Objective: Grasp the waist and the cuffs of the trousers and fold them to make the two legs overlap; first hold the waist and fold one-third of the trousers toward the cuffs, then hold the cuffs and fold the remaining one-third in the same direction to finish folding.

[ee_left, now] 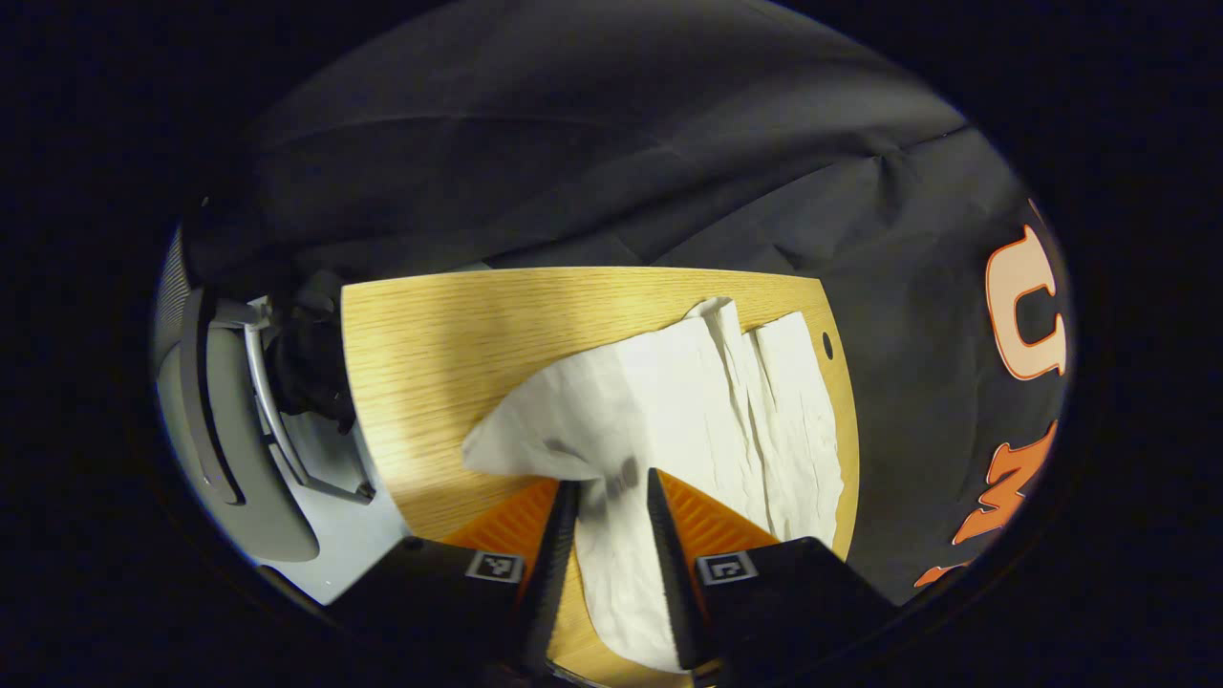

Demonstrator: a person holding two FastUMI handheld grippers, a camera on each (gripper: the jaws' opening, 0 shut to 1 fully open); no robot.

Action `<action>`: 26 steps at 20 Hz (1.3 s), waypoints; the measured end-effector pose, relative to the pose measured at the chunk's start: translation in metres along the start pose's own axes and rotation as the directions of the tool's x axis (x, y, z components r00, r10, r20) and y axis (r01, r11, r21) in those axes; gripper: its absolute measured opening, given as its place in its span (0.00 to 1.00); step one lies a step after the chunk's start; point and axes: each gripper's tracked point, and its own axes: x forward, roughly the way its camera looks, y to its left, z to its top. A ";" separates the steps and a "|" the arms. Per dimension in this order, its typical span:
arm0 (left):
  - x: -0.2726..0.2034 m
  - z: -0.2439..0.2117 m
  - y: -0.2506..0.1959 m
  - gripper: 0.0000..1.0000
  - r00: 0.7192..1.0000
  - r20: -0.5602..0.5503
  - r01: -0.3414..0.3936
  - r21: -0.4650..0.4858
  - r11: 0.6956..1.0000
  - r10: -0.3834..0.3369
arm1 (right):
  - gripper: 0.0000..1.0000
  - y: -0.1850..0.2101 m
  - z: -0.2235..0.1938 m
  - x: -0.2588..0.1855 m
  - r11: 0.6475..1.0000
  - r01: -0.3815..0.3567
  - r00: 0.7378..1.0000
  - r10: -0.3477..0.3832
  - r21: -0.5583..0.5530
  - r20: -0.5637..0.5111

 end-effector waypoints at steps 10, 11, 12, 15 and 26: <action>-0.021 0.014 -0.025 0.05 0.996 0.047 0.081 0.009 0.997 -0.082 | 0.83 -0.010 0.001 0.015 0.995 -0.054 0.998 0.056 0.087 -0.013; -0.025 0.017 -0.032 0.05 0.994 0.053 0.096 0.027 0.995 -0.097 | 0.82 -0.008 0.006 0.017 0.993 -0.063 0.998 0.063 0.096 0.005; -0.029 0.019 -0.037 0.05 0.993 0.051 0.102 0.052 0.993 -0.104 | 0.76 -0.005 0.011 0.020 0.992 -0.067 0.998 0.066 0.103 0.018; -0.036 0.020 -0.055 0.05 0.993 0.041 0.108 0.132 0.985 -0.114 | 0.60 -0.003 0.016 0.025 0.989 -0.071 0.997 0.066 0.129 0.046; -0.048 0.019 -0.092 0.04 0.994 -0.042 0.111 0.474 0.874 -0.104 | 0.07 0.020 0.043 -0.016 0.940 -0.207 0.975 0.177 0.271 0.133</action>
